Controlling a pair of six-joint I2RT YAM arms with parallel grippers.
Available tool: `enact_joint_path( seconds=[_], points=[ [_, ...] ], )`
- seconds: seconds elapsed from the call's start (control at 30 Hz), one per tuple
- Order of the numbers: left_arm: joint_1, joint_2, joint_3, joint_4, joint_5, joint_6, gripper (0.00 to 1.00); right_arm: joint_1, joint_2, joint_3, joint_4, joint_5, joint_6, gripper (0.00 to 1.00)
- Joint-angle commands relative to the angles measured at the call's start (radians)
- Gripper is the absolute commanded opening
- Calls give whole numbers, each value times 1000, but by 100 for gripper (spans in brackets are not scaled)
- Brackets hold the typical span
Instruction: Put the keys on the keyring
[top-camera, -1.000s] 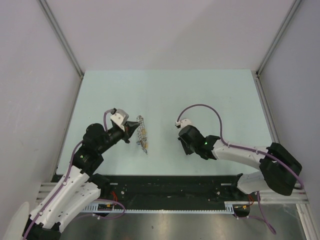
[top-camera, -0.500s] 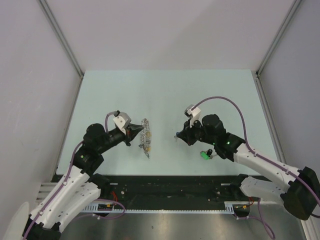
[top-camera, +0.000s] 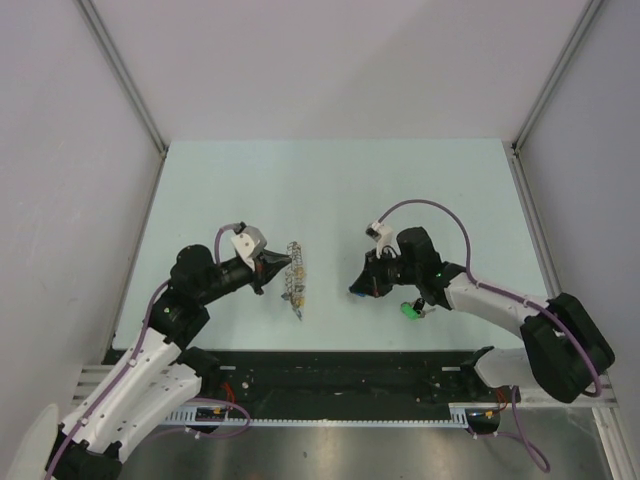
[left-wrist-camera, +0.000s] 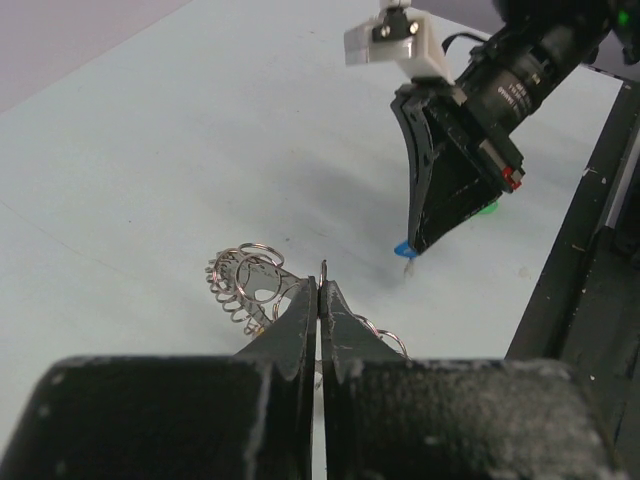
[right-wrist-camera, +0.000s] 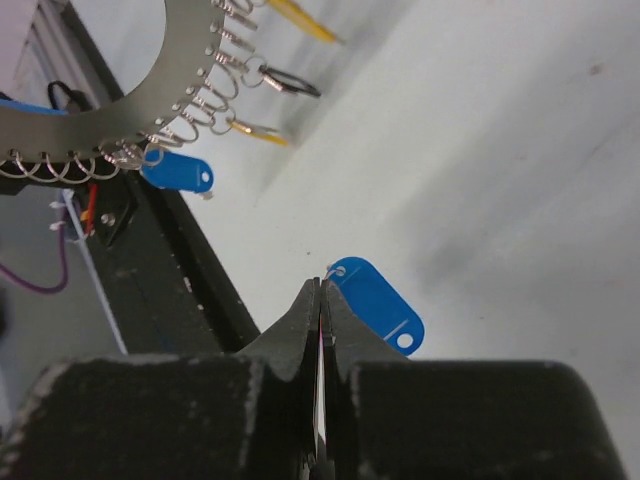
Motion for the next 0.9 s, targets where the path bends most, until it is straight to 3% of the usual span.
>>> enact_joint_path(
  seconds=[0.0,0.3,0.5,0.8,0.87],
  points=[
    [8,-8,9,71,28,16,0,4,67,-39,248,-147,125,0],
    [7,-5,7,66,22,17,0,-105,245,-146,492,-211,284,0],
    [8,2,9,65,18,19,1,-180,254,-171,426,-151,260,0],
    [7,3,10,63,12,22,0,-190,86,-160,216,1,171,34],
    [8,3,12,63,14,22,0,-150,31,-123,112,58,127,38]
  ],
)
